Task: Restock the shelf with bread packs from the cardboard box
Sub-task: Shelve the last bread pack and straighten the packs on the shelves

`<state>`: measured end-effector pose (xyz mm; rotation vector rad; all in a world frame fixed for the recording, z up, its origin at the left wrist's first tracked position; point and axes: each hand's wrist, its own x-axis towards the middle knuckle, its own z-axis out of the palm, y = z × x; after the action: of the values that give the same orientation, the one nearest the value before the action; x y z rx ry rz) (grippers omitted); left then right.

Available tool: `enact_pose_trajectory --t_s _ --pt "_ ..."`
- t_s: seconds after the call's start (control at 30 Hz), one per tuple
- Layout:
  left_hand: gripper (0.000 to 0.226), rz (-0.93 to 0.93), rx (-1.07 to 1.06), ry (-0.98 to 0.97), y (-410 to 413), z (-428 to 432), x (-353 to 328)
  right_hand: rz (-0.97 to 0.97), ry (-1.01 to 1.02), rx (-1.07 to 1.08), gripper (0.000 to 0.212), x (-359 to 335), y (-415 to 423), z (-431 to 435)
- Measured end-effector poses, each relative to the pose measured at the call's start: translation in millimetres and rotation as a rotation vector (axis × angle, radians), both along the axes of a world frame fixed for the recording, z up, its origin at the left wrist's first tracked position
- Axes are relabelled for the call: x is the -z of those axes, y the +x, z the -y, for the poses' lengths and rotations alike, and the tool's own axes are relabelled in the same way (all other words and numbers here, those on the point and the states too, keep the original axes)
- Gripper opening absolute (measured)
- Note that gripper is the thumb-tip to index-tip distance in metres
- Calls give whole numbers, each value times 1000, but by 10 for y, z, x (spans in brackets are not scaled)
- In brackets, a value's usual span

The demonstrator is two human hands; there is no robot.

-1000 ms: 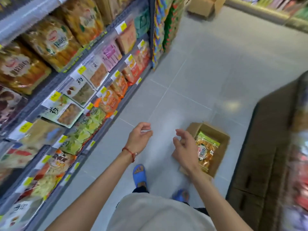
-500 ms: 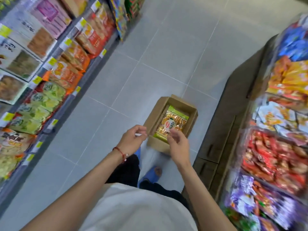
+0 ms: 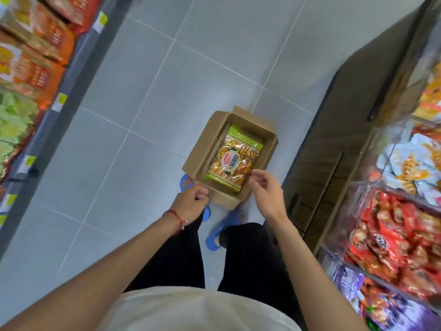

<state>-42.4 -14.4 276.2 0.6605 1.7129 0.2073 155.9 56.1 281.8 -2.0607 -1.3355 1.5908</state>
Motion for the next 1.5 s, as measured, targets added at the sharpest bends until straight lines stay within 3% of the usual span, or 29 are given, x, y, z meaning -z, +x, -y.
enact_pose_trajectory --t_s 0.33,0.5,0.67,0.8,0.97,1.13,1.27,1.4,1.5 --pt "21 36 -198 -155 398 -469 1473 88 -175 -371 29 1569 463 -881" --pt "38 91 -318 -208 741 -673 2388 100 -180 -559 24 2461 637 -1303" --pt "51 132 -299 -308 1038 -709 3432 195 -146 -643 31 3467 692 -1673" --pt "64 17 -542 -405 1147 -684 4240 292 -33 -709 39 4292 688 -1921" --pt "87 39 -784 -505 1306 -677 5012 356 11 -883 64 5113 653 -2173" --pt "91 7 -972 -526 1353 -644 5564 345 -6 -982 80 5588 653 -2233" --pt "88 -48 -999 -491 1371 -667 5703 358 8 -1007 88 5710 664 -2225" --pt "96 -48 -1074 -467 1344 -662 5658 384 0 -943 83 5667 583 -2211" --pt "86 -71 -1070 -435 1275 -632 5487 323 -73 -828 72 5535 548 -2190"
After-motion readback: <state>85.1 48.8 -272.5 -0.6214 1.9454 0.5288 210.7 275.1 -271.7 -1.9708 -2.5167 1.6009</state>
